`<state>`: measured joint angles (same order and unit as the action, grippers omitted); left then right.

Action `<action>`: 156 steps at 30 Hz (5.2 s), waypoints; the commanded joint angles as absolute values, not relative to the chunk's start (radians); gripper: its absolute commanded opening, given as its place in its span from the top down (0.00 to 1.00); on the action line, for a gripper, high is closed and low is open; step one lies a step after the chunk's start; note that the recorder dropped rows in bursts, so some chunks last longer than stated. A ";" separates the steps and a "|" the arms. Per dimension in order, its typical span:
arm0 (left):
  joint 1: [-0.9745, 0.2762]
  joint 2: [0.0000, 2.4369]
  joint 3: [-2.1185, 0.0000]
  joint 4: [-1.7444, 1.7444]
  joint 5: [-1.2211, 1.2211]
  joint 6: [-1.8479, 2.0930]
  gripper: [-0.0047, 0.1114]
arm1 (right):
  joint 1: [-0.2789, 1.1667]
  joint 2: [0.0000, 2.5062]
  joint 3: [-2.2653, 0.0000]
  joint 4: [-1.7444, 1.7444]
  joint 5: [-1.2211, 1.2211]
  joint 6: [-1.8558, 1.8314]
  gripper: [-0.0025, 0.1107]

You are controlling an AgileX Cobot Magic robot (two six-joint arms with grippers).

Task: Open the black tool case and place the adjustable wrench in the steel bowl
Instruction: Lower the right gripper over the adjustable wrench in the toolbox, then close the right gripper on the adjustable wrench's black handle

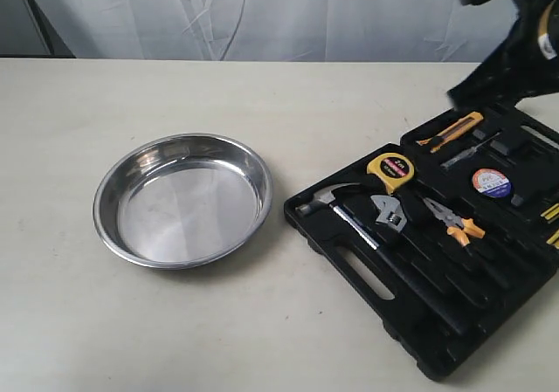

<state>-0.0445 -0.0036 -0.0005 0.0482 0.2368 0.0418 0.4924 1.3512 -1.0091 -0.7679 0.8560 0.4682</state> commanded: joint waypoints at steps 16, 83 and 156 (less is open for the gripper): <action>-0.043 0.000 0.000 0.046 0.239 0.038 0.96 | 0.490 1.699 -1.012 0.254 0.889 -0.285 0.99; -0.043 0.000 0.000 0.046 0.239 0.038 0.96 | 0.397 1.853 -0.872 -0.113 0.497 0.000 0.78; -0.043 0.000 0.000 0.046 0.239 0.038 0.96 | 0.397 1.977 -0.872 -0.091 0.554 -0.019 0.88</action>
<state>-0.0445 -0.0036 -0.0005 0.0482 0.2368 0.0418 0.4002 1.8839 -0.9128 -0.0762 0.4408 -0.0076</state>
